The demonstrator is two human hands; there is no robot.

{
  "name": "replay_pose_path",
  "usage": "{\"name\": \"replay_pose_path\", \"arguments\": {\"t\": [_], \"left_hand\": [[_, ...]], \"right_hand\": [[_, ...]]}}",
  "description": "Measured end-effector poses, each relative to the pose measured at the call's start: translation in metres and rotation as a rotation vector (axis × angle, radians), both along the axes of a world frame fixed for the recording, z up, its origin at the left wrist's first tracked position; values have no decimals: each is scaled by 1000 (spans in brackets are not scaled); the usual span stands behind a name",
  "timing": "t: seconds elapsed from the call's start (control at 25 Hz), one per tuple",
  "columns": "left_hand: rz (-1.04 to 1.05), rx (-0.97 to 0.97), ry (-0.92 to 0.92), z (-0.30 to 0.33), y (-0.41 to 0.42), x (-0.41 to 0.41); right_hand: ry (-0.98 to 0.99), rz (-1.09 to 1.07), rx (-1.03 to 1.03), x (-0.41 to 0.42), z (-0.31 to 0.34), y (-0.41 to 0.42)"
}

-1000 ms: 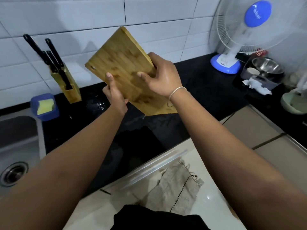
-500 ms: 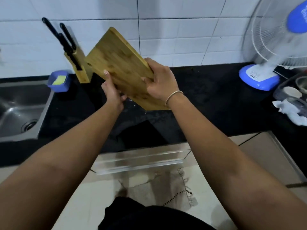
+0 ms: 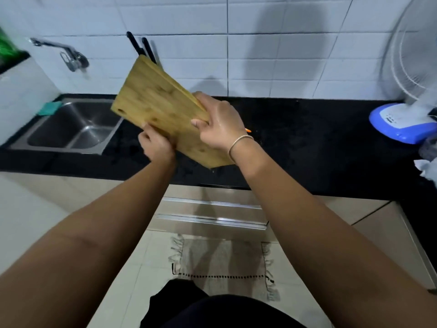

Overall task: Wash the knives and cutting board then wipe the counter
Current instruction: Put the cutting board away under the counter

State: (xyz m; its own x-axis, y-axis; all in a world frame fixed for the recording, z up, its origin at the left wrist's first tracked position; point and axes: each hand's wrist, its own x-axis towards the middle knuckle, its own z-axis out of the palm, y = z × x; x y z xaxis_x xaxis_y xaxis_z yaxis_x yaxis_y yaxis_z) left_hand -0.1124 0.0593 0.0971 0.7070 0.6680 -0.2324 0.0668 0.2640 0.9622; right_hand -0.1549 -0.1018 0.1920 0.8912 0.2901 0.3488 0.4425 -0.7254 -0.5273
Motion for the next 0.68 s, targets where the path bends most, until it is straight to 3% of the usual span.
{"name": "replay_pose_path", "arguments": {"t": [0.08, 0.28, 0.44, 0.68], "left_hand": [[209, 168, 128, -13, 24, -18], [376, 97, 332, -78, 89, -53], [181, -115, 492, -164, 121, -94], [-292, -359, 781, -290, 133, -114]], "right_hand": [[29, 86, -8, -3, 5, 33], [154, 293, -198, -11, -15, 111], [344, 315, -259, -21, -92, 144], [568, 136, -268, -36, -258, 134]]}}
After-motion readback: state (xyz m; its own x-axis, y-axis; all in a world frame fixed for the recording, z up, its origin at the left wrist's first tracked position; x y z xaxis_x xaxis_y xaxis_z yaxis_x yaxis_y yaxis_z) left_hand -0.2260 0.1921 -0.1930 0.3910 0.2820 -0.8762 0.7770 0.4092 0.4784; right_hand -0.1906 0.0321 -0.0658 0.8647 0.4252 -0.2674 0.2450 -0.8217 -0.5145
